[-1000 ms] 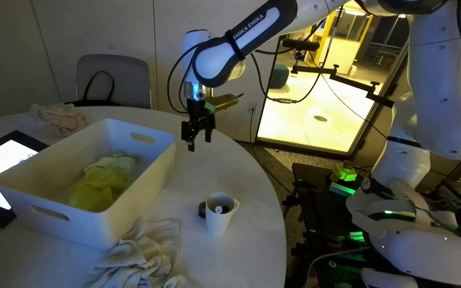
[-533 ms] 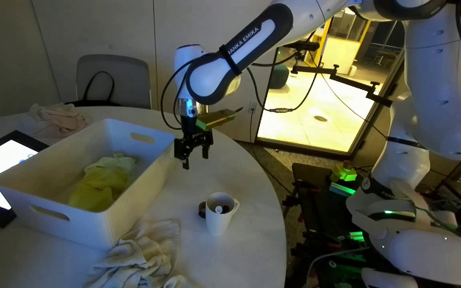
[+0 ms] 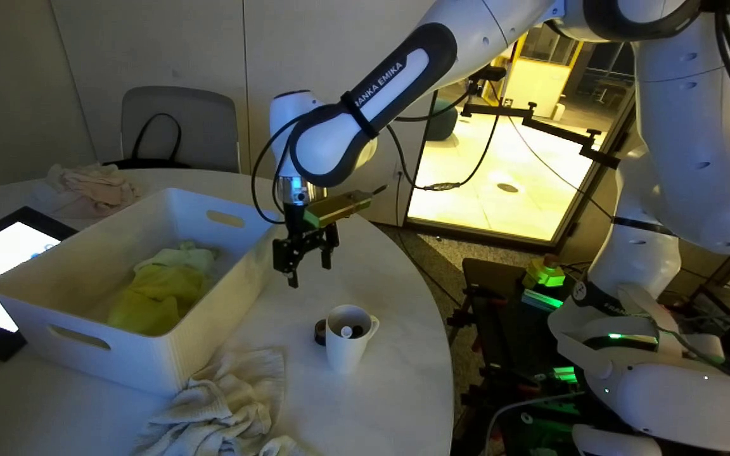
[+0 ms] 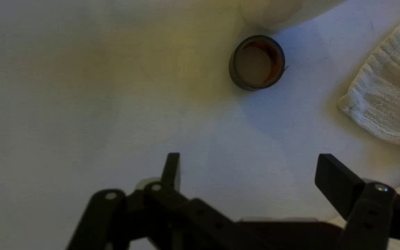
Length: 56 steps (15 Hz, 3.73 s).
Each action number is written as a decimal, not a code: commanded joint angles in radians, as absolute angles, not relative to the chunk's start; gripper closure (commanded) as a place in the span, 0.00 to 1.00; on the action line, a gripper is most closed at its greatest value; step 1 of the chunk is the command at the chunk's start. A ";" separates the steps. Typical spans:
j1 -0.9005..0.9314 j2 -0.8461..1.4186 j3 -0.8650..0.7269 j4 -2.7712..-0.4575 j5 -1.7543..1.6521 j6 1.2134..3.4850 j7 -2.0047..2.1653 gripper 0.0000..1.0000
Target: Put the green towel in the basket, then put the two markers in the cup, then put the other green towel in the basket, then the black tape in the cup, then the white towel in the basket
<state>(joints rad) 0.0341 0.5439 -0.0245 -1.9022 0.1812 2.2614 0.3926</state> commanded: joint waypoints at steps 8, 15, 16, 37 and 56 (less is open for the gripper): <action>0.075 0.518 0.002 -1.960 0.263 2.276 0.458 0.00; 0.112 0.498 0.008 -2.019 0.262 2.282 0.479 0.00; 0.118 0.496 0.005 -2.014 0.253 2.275 0.483 0.00; 0.173 0.556 0.038 -1.954 0.321 2.277 0.642 0.00; 0.124 0.647 0.029 -1.889 0.333 2.334 0.608 0.00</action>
